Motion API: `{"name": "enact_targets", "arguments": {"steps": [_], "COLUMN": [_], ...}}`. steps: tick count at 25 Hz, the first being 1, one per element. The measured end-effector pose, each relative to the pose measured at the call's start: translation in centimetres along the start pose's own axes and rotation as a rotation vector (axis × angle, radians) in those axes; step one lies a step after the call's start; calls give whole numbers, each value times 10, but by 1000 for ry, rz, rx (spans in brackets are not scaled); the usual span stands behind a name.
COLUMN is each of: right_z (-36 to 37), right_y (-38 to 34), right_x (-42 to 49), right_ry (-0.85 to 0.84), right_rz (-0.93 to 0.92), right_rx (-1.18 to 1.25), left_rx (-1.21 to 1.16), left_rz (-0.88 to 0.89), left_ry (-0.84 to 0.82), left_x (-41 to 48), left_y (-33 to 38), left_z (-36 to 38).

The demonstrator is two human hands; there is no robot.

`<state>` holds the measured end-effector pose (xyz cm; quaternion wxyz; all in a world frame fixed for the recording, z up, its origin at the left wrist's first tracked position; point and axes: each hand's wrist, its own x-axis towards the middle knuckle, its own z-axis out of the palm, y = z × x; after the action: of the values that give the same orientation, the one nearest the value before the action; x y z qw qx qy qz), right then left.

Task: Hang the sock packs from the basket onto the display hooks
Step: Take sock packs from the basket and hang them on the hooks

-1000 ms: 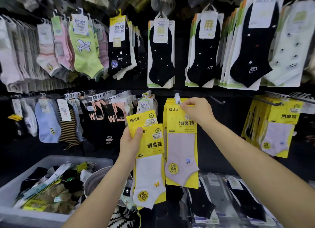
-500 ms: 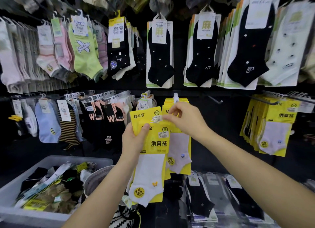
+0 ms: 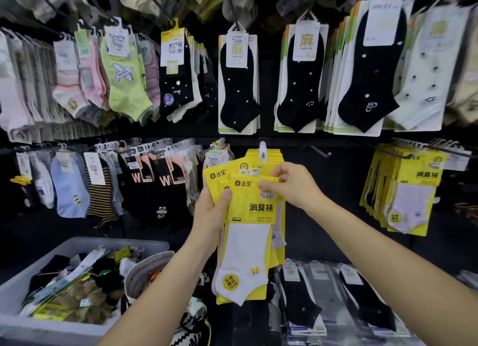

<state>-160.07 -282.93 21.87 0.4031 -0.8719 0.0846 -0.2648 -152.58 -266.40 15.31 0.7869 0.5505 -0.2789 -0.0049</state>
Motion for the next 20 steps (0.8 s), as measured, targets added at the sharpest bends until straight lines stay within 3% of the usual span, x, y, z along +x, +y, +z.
{"name": "enact_targets", "arguments": {"steps": [6, 9, 13, 20], "right_z": [-9, -14, -17, -5], "right_y": [-10, -11, -15, -12], "right_x": [7, 19, 38, 60], "right_ry": [50, 41, 199, 145], "right_rz": [-194, -170, -98, -56], "right_rx": [-29, -143, -162, -319], "left_rx": [98, 127, 89, 196], "left_rz": [81, 40, -5, -11], "left_ry": [41, 45, 132, 308], "left_x": [1, 5, 10, 9], "left_y": [0, 2, 3, 10], "left_z": [16, 19, 8, -41]}}
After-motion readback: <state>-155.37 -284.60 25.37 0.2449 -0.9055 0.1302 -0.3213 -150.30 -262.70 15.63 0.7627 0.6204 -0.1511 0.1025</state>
